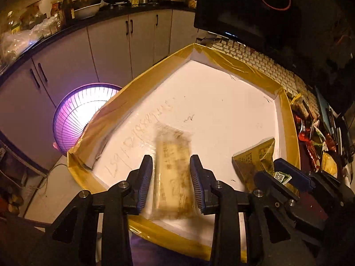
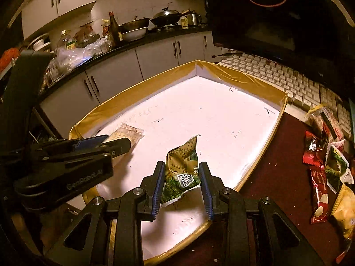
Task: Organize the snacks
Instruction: 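Carry both snacks into the white tray and open both tools to release, then grasp the red candy packet with the right tool while the left tool grasps the yellow cracker bag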
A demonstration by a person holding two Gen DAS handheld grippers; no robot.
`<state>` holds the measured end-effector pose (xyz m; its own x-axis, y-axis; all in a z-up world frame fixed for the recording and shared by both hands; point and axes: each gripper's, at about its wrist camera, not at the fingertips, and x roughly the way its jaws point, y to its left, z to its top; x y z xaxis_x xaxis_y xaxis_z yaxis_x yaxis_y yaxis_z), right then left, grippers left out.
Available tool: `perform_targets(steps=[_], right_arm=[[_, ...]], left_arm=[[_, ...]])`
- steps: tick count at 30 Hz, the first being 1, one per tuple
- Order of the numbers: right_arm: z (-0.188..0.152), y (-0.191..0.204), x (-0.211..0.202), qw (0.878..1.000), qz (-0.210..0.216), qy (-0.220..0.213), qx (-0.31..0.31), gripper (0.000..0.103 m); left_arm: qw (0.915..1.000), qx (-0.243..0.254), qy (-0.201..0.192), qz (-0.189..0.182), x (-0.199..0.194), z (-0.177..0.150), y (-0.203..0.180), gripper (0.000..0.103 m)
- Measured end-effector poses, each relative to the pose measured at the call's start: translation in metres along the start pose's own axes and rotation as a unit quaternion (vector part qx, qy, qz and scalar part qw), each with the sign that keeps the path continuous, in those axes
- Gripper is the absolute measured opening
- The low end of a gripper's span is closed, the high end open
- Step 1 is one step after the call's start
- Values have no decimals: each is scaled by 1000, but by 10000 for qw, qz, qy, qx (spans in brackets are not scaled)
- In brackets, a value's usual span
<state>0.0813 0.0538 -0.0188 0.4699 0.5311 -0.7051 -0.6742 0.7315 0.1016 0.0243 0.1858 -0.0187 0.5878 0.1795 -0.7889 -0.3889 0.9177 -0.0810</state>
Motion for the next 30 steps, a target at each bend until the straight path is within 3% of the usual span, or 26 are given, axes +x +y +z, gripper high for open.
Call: perform_targets(steps=[4,7,10,15,20,26,30], right_arm=[[-5,-1,-8,9994,284,-176,101,34],[-9,-13,-25,9959,666,-532,318,48],[-13,-31,-46,9906,887,-877,555,69],[-26,-59,-84,9850,880,-1274,762,74],[-45,-96,-114,9819,678,-1421,1057,75],[-72,-164,-137,9702,489,-1412,1906,77],[-95,-204,-155,9604,-26,-1425,2393,76]], left_arm=[[9988,-260,-193,-369,-14,1,4,55],[9968,-331,-592,-411,-36,-3,-2,71],[9945,-235,-849,-568,-56,-8,-12,72],[9908,-30,-1178,-667,-81,-16,-43,79],[9877,456,-1078,-1040,-86,-19,-91,79],[9828,942,-710,-1423,-81,-31,-143,79],[9816,1139,-548,-1434,-75,-39,-166,79]])
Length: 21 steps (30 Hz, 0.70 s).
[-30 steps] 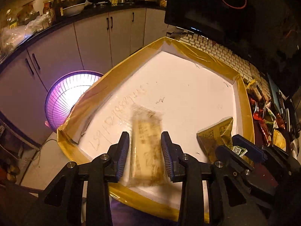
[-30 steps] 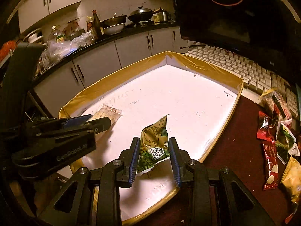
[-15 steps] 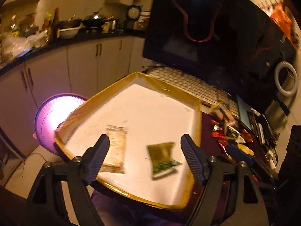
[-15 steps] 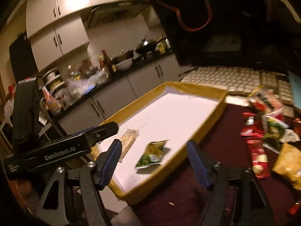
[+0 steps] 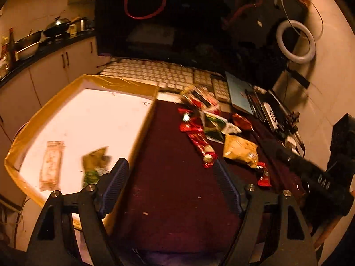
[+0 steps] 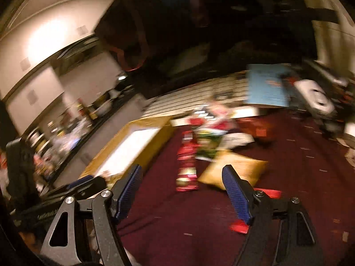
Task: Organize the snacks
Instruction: 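Grasp the red candy packet with the right tool while the left tool grasps the yellow cracker bag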
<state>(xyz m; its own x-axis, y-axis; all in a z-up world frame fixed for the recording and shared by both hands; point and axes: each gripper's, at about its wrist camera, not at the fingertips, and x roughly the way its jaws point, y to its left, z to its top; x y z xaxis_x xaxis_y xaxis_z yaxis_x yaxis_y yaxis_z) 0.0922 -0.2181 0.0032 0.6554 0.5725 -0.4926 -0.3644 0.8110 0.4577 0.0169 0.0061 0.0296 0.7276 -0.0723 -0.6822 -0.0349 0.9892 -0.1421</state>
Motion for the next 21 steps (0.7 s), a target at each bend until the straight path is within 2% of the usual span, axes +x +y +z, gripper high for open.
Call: perform_targets(steps=[3,5,7,8,9,11,16,18,21], right_arm=[[-7,-25,-8,9987,-305,30,396,71],[-12,-32,-11,9975,-589,37,401,70],[-18,-32,-9,9923,-1211,78,245,67],[-22,-35,-6,9894,-1424,148,246,60],[-24,-39,-2,9892,-1417,236,302,57],[-30,-45,9,9886,-1337,468,520,44],[-40,-27,18,9782,-2002,542,-85,23],[-37,-27,12,9809,-1899,432,-10,23],[-26,-33,-8,9859,-1666,1,174,23]], left_arm=[[9998,131,132,-91,9,0,-13,79],[9994,233,211,-123,14,-1,-23,79],[9989,393,229,-109,14,-3,-31,79],[9987,450,222,-81,14,-3,-33,79],[9985,496,211,-55,13,-2,-36,79],[9987,494,154,-32,12,0,-38,79],[9977,629,230,-60,22,6,-46,79],[9971,714,221,-163,29,9,-51,79],[9955,799,366,-368,43,12,-62,79]])
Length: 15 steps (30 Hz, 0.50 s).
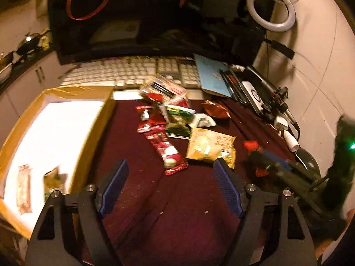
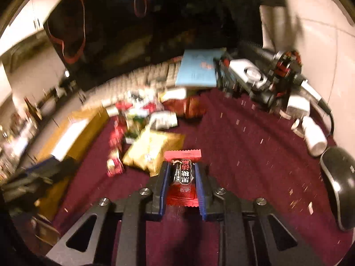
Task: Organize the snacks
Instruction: 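Grasp the red candy packet with the right tool while the left tool grasps the yellow cracker bag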
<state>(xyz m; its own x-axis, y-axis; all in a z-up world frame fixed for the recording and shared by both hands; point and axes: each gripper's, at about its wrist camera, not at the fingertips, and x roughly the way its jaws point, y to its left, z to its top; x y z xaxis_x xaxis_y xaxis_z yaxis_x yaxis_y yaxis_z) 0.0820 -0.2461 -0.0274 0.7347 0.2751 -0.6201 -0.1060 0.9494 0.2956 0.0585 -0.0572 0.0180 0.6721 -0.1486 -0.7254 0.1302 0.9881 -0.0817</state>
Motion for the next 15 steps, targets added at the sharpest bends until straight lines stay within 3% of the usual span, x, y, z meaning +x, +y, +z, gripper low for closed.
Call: perform_targets(steps=[6,10,15], right_arm=[[33,-11,-6,9986,-10,-531,-23,23],[41,-27,12,9987,152,-397,285,23],[35,-42,24,9971,340,-276,615,23]], left_arm=[[9955,277,488,-765,42,16,-27,79],[9930,411,642,-902,66,24,-42,78],[9912,755,871,-650,96,25,-54,78]])
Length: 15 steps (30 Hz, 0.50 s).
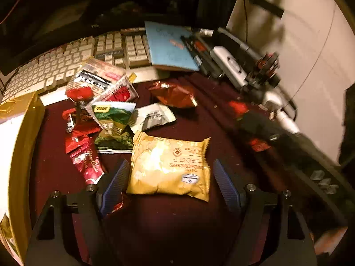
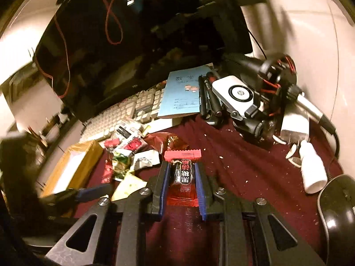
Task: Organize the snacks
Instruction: 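Grasp the red candy packet with the right tool while the left tool grasps the yellow cracker bag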
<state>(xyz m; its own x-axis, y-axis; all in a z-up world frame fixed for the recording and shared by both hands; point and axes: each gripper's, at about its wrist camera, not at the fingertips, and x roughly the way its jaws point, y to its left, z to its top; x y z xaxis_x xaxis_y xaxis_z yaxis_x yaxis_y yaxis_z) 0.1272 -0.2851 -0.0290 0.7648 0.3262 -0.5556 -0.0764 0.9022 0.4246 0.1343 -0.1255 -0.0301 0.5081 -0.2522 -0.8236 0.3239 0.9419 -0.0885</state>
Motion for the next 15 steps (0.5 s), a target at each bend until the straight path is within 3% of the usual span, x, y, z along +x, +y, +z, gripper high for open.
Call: perform_targets(steps=[3,6,10,15], right_arm=[[0,4,-1,9999,-49,-46,-92,23],[0,8,1,9998,-41,-40,-189,23],[-1,10,-1,9996,-18,-105,-246,23],[-3,14,-8,9990,89,-258,-351,23]], left_arm=[[9993,-358,-19,-46,6,0,9,66],[9990,-365,-231,-110,-1,-4,9,58],[9986,-264,-385,-263,-13,-12,8,54],[9943,-555,-718,-552,-55,-25,20,53]])
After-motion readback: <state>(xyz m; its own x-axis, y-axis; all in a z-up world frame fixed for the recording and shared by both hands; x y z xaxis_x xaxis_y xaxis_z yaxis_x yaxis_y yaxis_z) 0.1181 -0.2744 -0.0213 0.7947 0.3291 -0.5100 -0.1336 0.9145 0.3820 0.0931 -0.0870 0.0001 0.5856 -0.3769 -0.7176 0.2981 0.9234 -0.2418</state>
